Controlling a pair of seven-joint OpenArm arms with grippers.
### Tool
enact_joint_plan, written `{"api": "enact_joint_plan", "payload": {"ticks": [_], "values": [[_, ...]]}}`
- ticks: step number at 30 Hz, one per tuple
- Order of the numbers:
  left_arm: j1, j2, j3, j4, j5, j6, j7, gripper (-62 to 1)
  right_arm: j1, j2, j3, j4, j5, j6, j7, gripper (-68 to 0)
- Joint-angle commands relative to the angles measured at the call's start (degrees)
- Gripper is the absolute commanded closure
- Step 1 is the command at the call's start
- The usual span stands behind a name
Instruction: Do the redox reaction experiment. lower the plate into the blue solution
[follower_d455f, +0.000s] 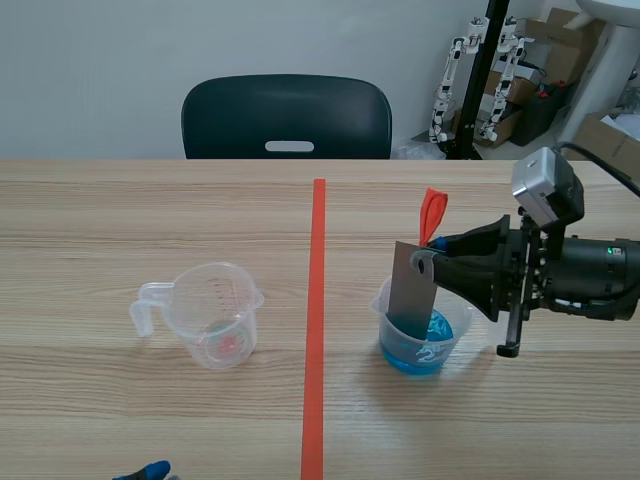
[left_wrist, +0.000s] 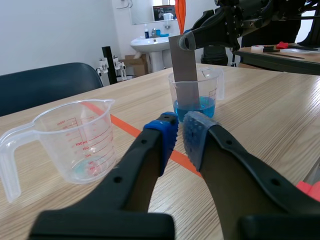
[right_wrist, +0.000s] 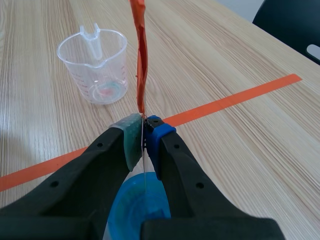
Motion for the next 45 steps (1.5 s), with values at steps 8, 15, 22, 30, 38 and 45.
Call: {"api": "enact_joint_plan", "payload": {"ticks": [8, 15, 22, 30, 38, 45], "values": [[0.4, -0.5, 0.0, 0.2, -1.4, -2.7, -1.0, -50.2, -0.9, 1.7, 0.5, 0.1, -1.9, 0.7, 1.7, -0.6], [0.3, -0.5, 0.0, 0.2, -1.4, -3.0, -0.3, -50.8, -0.7, 5.5, 0.5, 0.1, -1.9, 0.7, 6.6, -0.6], [0.3, -0.5, 0.0, 0.2, -1.4, -3.0, 0.1, -50.8, -0.7, 6.0, 0.5, 0.1, -2.4, 0.7, 7.2, -0.6], [0.3, -0.5, 0.0, 0.2, -1.4, -3.0, 0.1, -50.8, -0.7, 6.1, 0.5, 0.1, -3.2, 0.7, 7.2, -0.6], [0.3, -0.5, 0.0, 0.2, -1.4, -3.0, 0.1, -50.8, -0.7, 6.0, 0.5, 0.1, -3.2, 0.7, 7.5, -0.6], [0.3, -0.5, 0.0, 0.2, -1.4, -3.0, 0.1, -50.8, -0.7, 6.0, 0.5, 0.1, -3.2, 0.7, 7.5, -0.6]]}}
